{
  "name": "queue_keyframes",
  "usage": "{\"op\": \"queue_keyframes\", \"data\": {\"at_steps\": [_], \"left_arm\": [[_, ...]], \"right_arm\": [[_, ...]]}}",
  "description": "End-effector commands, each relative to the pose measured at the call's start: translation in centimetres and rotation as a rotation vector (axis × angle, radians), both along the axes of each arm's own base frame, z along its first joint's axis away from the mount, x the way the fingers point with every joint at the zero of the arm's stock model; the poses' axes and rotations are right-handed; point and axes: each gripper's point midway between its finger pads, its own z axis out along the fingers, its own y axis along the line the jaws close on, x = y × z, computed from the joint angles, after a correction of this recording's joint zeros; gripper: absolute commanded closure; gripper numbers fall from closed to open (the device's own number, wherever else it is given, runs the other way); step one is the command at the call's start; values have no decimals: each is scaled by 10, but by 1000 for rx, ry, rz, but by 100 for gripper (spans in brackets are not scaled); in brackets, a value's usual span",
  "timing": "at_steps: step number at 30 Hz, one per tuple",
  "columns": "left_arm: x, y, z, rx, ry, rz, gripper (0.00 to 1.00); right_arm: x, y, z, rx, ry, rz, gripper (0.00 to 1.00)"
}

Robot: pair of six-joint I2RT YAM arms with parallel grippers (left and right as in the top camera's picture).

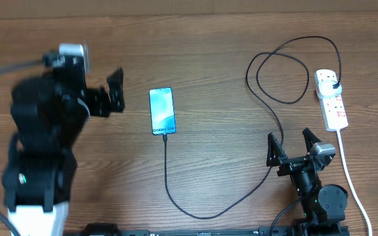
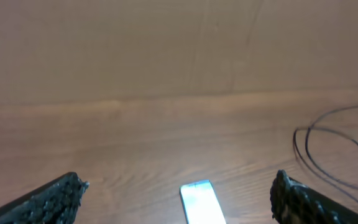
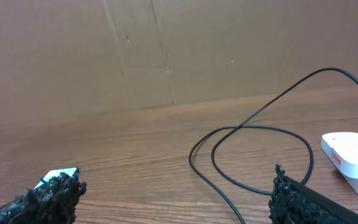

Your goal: Plug charger to phone and switch on socket

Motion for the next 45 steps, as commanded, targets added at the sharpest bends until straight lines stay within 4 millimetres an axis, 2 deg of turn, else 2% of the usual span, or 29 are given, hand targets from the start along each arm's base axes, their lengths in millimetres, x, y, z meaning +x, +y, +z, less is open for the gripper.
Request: {"op": "queue_keyframes", "data": {"at_steps": [1, 14, 21, 33, 41, 45], "left_arm": [[-20, 9, -16, 31, -73, 32, 0], [-57, 15, -79, 36, -372, 63, 1], [-70, 31, -116, 51, -428, 125, 1], [-82, 34, -136, 52, -547, 141, 0], [-78, 33, -160, 51, -478, 135, 0], [-77, 34, -194, 55, -341, 133, 0]], "right_arm": [[0, -1, -2, 0, -4, -7, 0], [0, -1, -2, 0, -4, -7, 0], [0, -1, -2, 0, -4, -7, 0], [0, -1, -2, 0, -4, -7, 0], [0, -1, -2, 0, -4, -7, 0], [0, -1, -2, 0, -4, -7, 0]]}}
